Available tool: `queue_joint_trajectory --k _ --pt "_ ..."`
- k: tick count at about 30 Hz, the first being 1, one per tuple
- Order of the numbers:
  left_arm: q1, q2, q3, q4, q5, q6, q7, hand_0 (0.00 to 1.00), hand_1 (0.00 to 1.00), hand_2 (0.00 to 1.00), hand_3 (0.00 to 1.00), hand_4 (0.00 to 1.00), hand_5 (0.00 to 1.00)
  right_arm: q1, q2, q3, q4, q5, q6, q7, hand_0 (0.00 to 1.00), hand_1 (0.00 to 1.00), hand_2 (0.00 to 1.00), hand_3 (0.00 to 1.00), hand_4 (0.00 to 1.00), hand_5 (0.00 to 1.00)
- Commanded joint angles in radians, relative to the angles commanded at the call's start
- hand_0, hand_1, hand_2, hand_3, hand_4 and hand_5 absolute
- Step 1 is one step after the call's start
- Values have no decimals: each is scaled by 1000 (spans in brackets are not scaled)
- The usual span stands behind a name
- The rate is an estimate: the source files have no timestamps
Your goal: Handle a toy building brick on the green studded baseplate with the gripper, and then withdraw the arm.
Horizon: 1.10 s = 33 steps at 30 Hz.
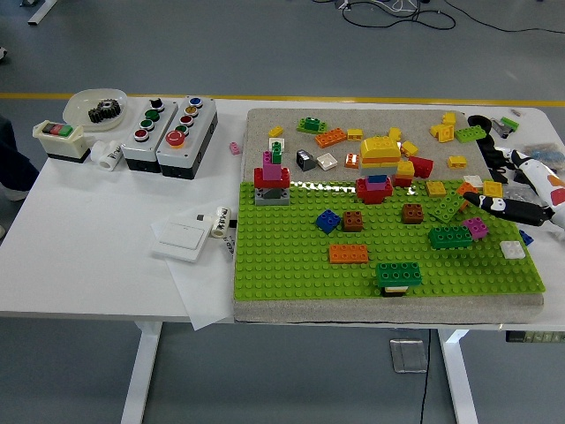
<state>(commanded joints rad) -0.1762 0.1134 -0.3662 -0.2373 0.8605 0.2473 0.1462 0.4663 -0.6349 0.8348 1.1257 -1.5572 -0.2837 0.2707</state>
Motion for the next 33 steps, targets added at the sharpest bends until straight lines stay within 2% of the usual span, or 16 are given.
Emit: queue_joint_trajectory --k 3,6,7,11,24,25,33 --pt "0 0 1 0 -2 0 0 739 741 750 608 656 629 13 0 -17 -5 -65 14 1 768 658 702 726 954 317" --pt "0 0 1 0 -3 0 0 739 741 750 608 656 629 38 6 -50 -22 -189 50 9 768 658 702 726 954 317" --pt "-1 -1 1 -1 -2 0 0 741 741 752 609 656 628 46 8 -62 -29 -227 64 12 740 620 663 661 932 290" --pt "-1 -1 0 -1 -2 -1 0 741 741 752 609 656 628 72 20 -96 -49 -346 87 19 740 620 663 661 932 290" --pt "-3 2 -1 -1 0 -3 1 742 741 751 609 656 628 118 52 -132 -108 -415 89 17 717 599 627 618 891 309" --pt "-2 2 -2 -1 1 -3 2 742 741 750 608 658 630 120 54 -133 -114 -415 90 17 695 580 605 588 848 333" --pt "0 2 -7 -2 12 -6 4 743 741 751 608 657 629 129 66 -139 -151 -433 100 11 679 576 600 589 843 335"
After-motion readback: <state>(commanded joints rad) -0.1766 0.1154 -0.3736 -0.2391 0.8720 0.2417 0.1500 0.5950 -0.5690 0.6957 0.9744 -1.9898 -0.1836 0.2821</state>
